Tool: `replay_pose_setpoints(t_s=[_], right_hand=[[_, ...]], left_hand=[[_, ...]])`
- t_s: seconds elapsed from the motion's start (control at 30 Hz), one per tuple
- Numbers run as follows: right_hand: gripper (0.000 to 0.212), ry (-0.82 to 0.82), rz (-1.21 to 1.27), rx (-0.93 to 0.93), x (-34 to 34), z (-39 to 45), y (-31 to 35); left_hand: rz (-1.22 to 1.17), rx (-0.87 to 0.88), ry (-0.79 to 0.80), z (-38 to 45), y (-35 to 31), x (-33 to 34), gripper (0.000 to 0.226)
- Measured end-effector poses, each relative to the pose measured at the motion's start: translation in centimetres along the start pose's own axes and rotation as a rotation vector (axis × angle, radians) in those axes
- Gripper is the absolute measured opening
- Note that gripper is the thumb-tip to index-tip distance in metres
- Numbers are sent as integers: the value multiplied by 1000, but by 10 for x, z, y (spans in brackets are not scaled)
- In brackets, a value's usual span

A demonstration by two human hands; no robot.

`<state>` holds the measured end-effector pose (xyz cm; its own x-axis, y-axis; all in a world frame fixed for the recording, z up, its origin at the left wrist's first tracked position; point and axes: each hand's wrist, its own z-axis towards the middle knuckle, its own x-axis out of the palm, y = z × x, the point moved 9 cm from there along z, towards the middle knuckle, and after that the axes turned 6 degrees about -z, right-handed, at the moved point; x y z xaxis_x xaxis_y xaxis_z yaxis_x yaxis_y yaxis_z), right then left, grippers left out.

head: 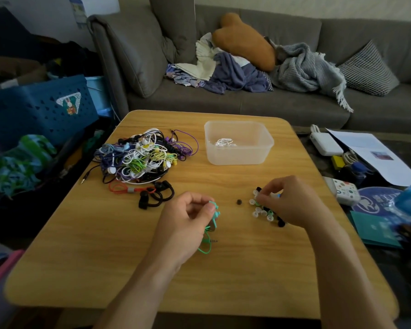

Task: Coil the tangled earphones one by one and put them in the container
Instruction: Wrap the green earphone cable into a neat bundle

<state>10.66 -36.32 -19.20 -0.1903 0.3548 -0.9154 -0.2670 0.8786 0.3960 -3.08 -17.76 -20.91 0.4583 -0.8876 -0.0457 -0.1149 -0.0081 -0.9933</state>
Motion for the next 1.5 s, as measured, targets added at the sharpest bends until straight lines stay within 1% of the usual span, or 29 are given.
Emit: replay_pose_setpoints(t_s=[0.07,0.17,0.23,0.33,0.4,0.47,0.53,0.57,0.6,0.67,0.73,0.8,0.87,1.07,1.2,1.4,1.5], right_hand=[[5,12,-37,2,3,2,0],[7,4,-74,25,7,4,1],[9,-31,-86,36,8,7,0],[12,-72,-57,71,10,11,-4],[11,-98,-8,60,6,9,-2],[8,-194,148,53,-6,2,1],[4,-327,452,66,-20,-10,4],[3,-349,611,63,-22,-17,8],[3,-321,760,56,-19,-22,13],[7,-165,989,25,-7,-28,29],[11,-41,1094,-40,2,-33,47],[13,-46,1094,-97,4,-35,56],[17,-78,1089,-119,5,-36,63],[25,15,1273,-189,15,-39,80],[29,68,1318,-171,17,-39,79],[40,231,1339,-73,28,-39,74],[36,277,1359,-52,31,-39,72]], left_hand=[[8,11,6,-1,-1,1,5],[19,31,6,0,-2,0,4],[21,38,8,-1,-3,0,4],[26,44,11,-2,-4,1,4],[15,44,3,-2,-4,0,4],[2,46,-6,0,-5,-2,5],[-14,51,-15,1,-4,-3,6],[-34,58,-24,1,-4,-4,6],[-57,67,-38,2,-4,-4,7],[-99,98,-82,5,-6,-7,8],[-145,160,-146,5,-11,-12,9],[-143,258,-183,4,-20,-17,10],[-131,322,-172,1,-29,-19,10],[-145,358,-84,1,-34,-14,9],[-153,385,-66,0,-36,-13,9],[-93,460,-14,-5,-44,-7,11],[-89,467,13,-6,-46,-4,11]])
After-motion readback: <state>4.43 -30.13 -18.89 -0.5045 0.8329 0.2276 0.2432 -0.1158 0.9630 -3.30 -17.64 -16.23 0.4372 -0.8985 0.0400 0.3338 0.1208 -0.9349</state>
